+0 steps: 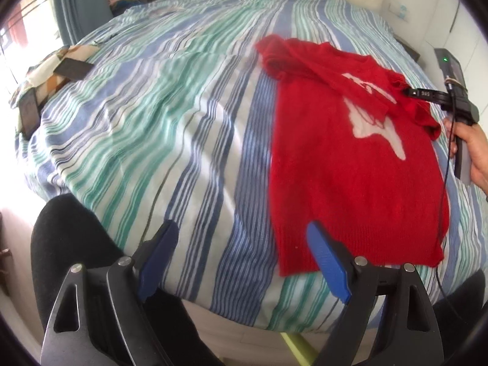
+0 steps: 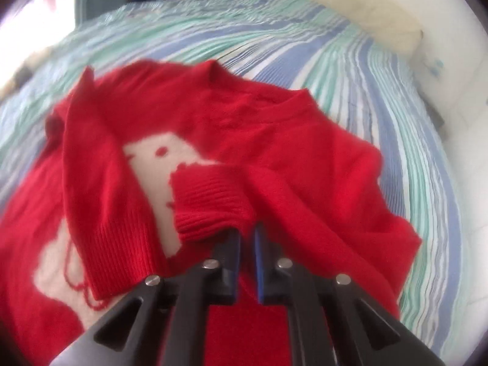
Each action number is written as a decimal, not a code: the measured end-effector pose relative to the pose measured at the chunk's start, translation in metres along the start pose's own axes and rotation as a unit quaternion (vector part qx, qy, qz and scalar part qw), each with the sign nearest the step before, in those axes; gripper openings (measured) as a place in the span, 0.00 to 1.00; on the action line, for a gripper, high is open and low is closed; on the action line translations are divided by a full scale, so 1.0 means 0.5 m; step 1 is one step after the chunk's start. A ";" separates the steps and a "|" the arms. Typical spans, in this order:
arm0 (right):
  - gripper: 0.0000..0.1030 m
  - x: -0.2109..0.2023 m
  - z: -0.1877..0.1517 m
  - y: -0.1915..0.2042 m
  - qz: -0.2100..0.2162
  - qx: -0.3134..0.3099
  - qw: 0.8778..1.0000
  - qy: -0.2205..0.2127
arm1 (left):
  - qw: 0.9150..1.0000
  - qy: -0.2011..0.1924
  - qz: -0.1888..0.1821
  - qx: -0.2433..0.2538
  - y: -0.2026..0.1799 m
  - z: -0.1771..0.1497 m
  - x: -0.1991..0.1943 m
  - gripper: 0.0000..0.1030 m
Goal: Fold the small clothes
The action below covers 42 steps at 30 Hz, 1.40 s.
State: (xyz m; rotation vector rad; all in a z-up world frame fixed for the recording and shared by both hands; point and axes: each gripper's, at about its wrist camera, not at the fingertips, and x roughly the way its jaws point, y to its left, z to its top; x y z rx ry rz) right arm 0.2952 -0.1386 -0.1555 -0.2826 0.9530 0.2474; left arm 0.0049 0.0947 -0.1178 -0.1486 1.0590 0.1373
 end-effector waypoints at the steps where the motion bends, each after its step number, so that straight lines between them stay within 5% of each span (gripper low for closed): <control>1: 0.07 -0.033 -0.006 -0.042 0.005 0.043 0.999 -0.023 | 1.000 -0.003 -0.004 -0.007 0.007 0.001 -0.004 0.85; 6: 0.07 -0.213 -0.155 -0.324 -0.009 0.262 0.961 -0.086 | 1.000 -0.002 -0.019 -0.018 -0.003 0.011 0.003 0.85; 11: 0.07 -0.274 -0.404 -0.530 -0.063 0.394 0.916 -0.044 | 0.999 0.026 -0.047 0.009 -0.069 0.021 0.018 0.85; 14: 0.08 -0.233 -0.513 -0.578 -0.018 0.456 0.889 -0.027 | 0.998 0.024 -0.054 0.033 -0.112 0.031 0.002 0.85; 17: 0.13 -0.216 -0.578 -0.587 0.046 0.507 0.858 -0.070 | 0.998 0.011 -0.051 0.044 -0.134 0.036 -0.023 0.85; 21: 0.45 -0.231 -0.619 -0.603 0.107 0.562 0.806 -0.151 | 0.998 0.012 -0.049 0.047 -0.140 0.036 -0.029 0.85; 22: 0.47 -0.232 -0.620 -0.607 0.110 0.572 0.798 -0.157 | 0.997 0.014 -0.047 0.053 -0.143 0.036 -0.025 0.85; 24: 0.44 -0.228 -0.618 -0.619 0.117 0.597 0.778 -0.161 | 0.997 0.020 -0.046 0.062 -0.148 0.035 -0.016 0.85; 25: 0.31 -0.222 -0.616 -0.624 0.112 0.605 0.774 -0.149 | 0.996 0.022 -0.052 0.065 -0.149 0.039 -0.013 0.85; 26: 0.05 -0.214 -0.612 -0.629 0.098 0.610 0.777 -0.121 | 0.996 0.021 -0.056 0.066 -0.147 0.045 -0.014 0.85; 27: 0.03 -0.214 -0.608 -0.633 0.081 0.605 0.785 -0.103 | 0.996 0.015 -0.056 0.066 -0.143 0.051 -0.018 0.85; 30: 0.03 -0.245 -0.576 -0.632 -0.007 0.531 0.844 -0.074 | 0.997 -0.009 -0.034 0.072 -0.122 0.074 -0.017 0.89; 32: 0.03 -0.226 -0.599 -0.645 -0.008 0.532 0.845 -0.044 | 0.997 -0.010 -0.020 0.078 -0.110 0.091 0.002 0.89; 34: 0.03 -0.232 -0.592 -0.637 -0.032 0.508 0.860 -0.040 | 0.996 -0.001 -0.011 0.087 -0.105 0.106 0.026 0.89; 37: 0.29 -0.244 -0.584 -0.627 -0.043 0.484 0.873 -0.036 | 0.995 0.003 -0.015 0.102 -0.112 0.115 0.042 0.89; 39: 0.65 -0.269 -0.587 -0.618 -0.051 0.474 0.878 -0.039 | 0.994 0.004 -0.025 0.110 -0.124 0.116 0.043 0.89; 42: 0.74 -0.327 -0.588 -0.592 -0.117 0.458 0.880 -0.053 | 0.991 0.002 -0.044 0.123 -0.149 0.113 0.044 0.89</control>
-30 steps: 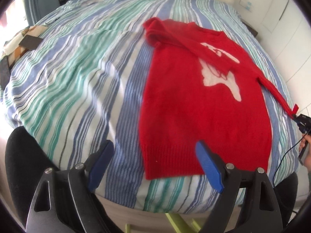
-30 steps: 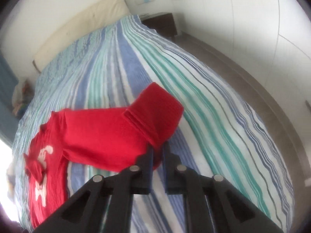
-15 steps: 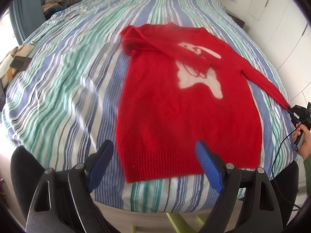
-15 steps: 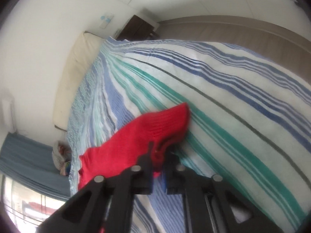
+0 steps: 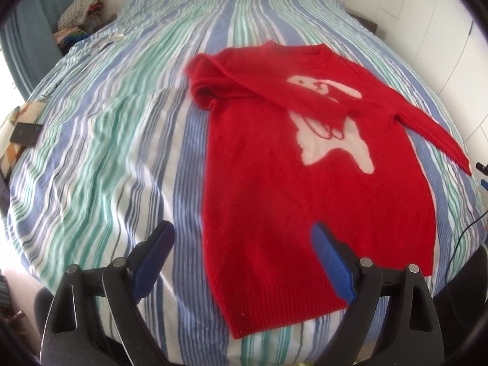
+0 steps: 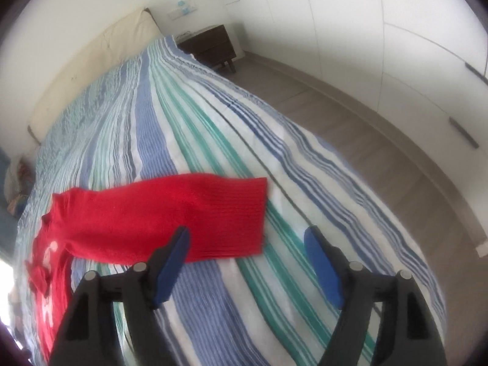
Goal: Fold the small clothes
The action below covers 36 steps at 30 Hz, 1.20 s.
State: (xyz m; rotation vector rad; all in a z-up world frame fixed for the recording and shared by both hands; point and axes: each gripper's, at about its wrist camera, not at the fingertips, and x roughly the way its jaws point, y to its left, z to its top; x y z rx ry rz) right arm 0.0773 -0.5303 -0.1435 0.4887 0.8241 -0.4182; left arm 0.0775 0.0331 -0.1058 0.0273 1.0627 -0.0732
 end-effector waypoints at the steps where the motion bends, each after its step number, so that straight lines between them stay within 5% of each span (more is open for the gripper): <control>1: 0.74 -0.023 -0.006 -0.004 -0.009 -0.004 1.000 -0.010 | 1.000 0.000 -0.005 0.003 -0.009 0.002 0.003 0.89; 9: 0.75 -0.181 -0.074 0.065 -0.013 -0.084 0.995 -0.061 | 0.998 0.008 -0.064 0.009 -0.101 0.053 0.041 0.89; 22: 0.76 -0.144 -0.233 0.271 0.109 -0.180 0.977 0.023 | 0.993 0.053 -0.099 -0.023 -0.163 0.117 0.132 0.89; 28: 0.76 -0.142 -0.264 0.293 0.127 -0.199 0.971 0.039 | 0.984 0.073 -0.129 -0.099 -0.112 0.137 0.168 0.89; 36: 0.76 -0.142 -0.279 0.284 0.135 -0.190 0.972 0.041 | 0.963 0.053 -0.161 -0.210 -0.017 0.154 0.184 0.89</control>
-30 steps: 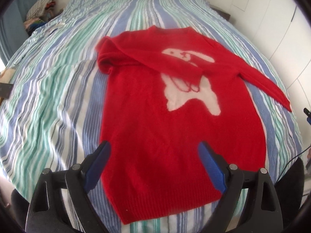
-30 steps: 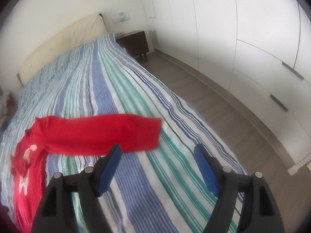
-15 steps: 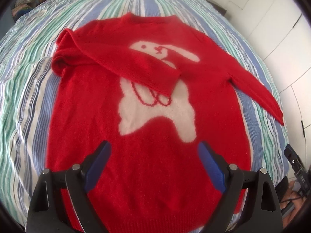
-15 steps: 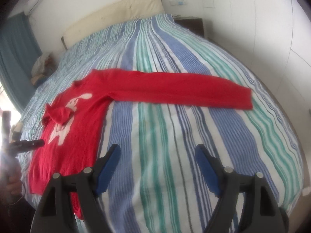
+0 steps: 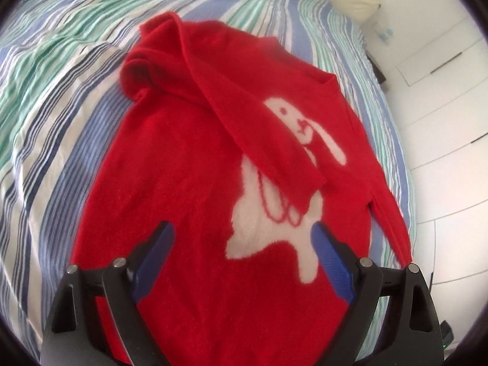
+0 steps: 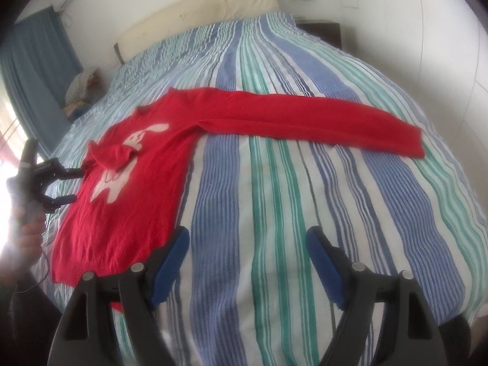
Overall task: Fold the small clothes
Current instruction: 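Move the left gripper to the sleeve cuff and grasp it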
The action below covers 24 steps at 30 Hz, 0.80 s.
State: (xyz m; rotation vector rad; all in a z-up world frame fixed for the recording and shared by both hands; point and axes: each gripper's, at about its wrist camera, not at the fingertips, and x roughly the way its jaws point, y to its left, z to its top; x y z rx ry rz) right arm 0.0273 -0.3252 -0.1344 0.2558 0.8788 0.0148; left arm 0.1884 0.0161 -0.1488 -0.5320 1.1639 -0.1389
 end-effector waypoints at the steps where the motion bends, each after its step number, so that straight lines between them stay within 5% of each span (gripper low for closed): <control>1: 0.76 0.003 -0.002 0.003 0.003 0.002 1.000 -0.001 | 1.000 0.004 -0.005 0.000 -0.010 0.002 0.012 0.89; 7: 0.76 0.019 -0.004 0.034 0.035 0.015 0.999 -0.004 | 0.999 -0.019 0.033 -0.019 -0.073 0.031 0.119 0.88; 8: 0.76 0.018 -0.002 0.042 0.041 0.015 0.999 -0.006 | 0.998 -0.027 0.052 -0.024 -0.078 0.035 0.132 0.78; 10: 0.76 0.014 0.000 0.062 0.048 0.005 0.999 -0.010 | 0.996 -0.036 0.077 -0.034 -0.079 0.043 0.136 0.14; 11: 0.76 0.010 0.000 0.072 0.049 -0.001 0.999 -0.013 | 0.996 -0.028 0.065 -0.049 -0.069 0.049 0.126 0.04; 15: 0.76 -0.012 -0.003 0.101 0.044 -0.037 0.998 -0.024 | 0.998 -0.037 0.042 -0.011 -0.038 0.085 -0.008 0.01; 18: 0.76 -0.025 -0.008 0.110 0.033 -0.062 0.997 -0.030 | 0.992 -0.066 0.090 0.051 0.014 0.135 -0.149 0.01; 20: 0.76 -0.027 -0.011 0.113 0.030 -0.070 0.997 -0.030 | 0.981 -0.089 0.154 0.078 0.067 0.175 -0.227 0.01; 24: 0.76 -0.015 -0.005 0.126 0.032 -0.073 0.997 -0.023 | 0.944 -0.108 0.298 0.086 0.212 0.262 -0.294 0.01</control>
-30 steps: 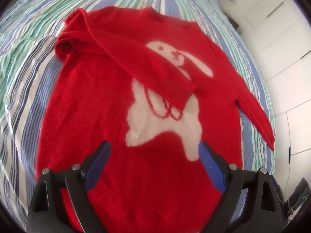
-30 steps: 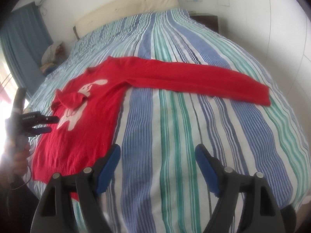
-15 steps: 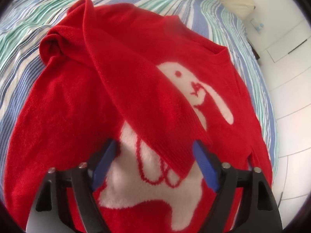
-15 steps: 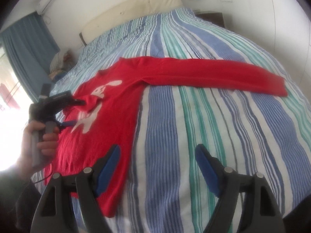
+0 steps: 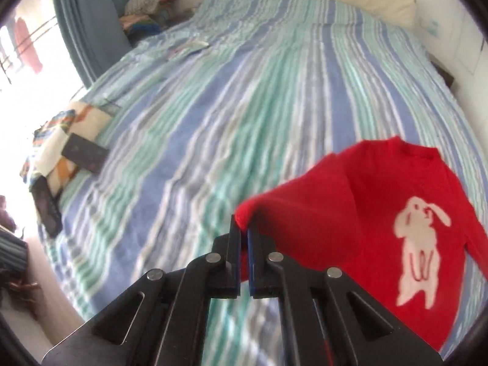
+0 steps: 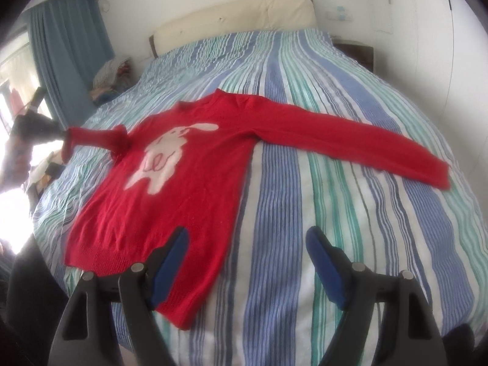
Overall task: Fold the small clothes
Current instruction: 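Move the left gripper to the sleeve cuff and grasp it, then pull the sleeve outward from the body with the left gripper and release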
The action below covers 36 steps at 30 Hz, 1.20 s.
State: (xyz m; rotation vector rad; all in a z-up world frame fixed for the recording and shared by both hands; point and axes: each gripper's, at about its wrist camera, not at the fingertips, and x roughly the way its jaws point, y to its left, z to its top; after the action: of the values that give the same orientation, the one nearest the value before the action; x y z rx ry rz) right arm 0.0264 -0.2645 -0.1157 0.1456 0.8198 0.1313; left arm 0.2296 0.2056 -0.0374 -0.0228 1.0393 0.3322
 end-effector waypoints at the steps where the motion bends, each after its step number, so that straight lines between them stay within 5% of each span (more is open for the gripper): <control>1: 0.76 0.004 0.004 0.005 0.001 -0.001 1.000 0.000 | 0.999 0.006 0.033 0.000 0.036 0.009 0.028 0.01; 4: 0.76 0.008 0.018 0.030 0.007 -0.004 1.000 -0.002 | 0.994 0.027 0.110 -0.001 0.109 0.020 0.128 0.01; 7: 0.76 0.008 0.030 0.062 0.011 -0.020 1.000 -0.005 | 0.989 0.058 0.137 -0.017 0.157 0.005 0.212 0.01; 14: 0.76 0.018 0.036 0.106 0.009 -0.039 0.999 0.008 | 0.984 0.105 0.141 -0.034 0.205 -0.060 0.324 0.01; 22: 0.76 0.040 0.037 0.116 0.002 -0.036 0.999 0.027 | 0.981 0.111 0.151 -0.037 0.209 -0.067 0.373 0.01; 25: 0.76 0.043 0.035 0.118 0.000 -0.032 0.999 0.029 | 0.985 0.102 0.118 -0.072 0.237 -0.051 0.353 0.08; 28: 0.76 0.039 0.033 0.120 -0.004 -0.032 0.999 0.028 | 0.987 0.079 0.073 -0.118 0.299 -0.033 0.305 0.31; 32: 0.76 0.038 0.024 0.113 -0.006 -0.030 0.999 0.030 | 0.988 0.058 0.018 -0.141 0.375 -0.035 0.263 0.32; 36: 0.76 0.050 0.013 0.109 -0.003 -0.019 0.999 0.039 | 0.989 0.080 -0.040 -0.115 0.369 -0.087 0.281 0.32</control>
State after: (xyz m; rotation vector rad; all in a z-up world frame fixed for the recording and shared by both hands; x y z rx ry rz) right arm 0.0448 -0.2070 -0.1191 0.1028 0.8942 0.1482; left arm 0.2059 0.4096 -0.1534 -0.3022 1.1508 0.3811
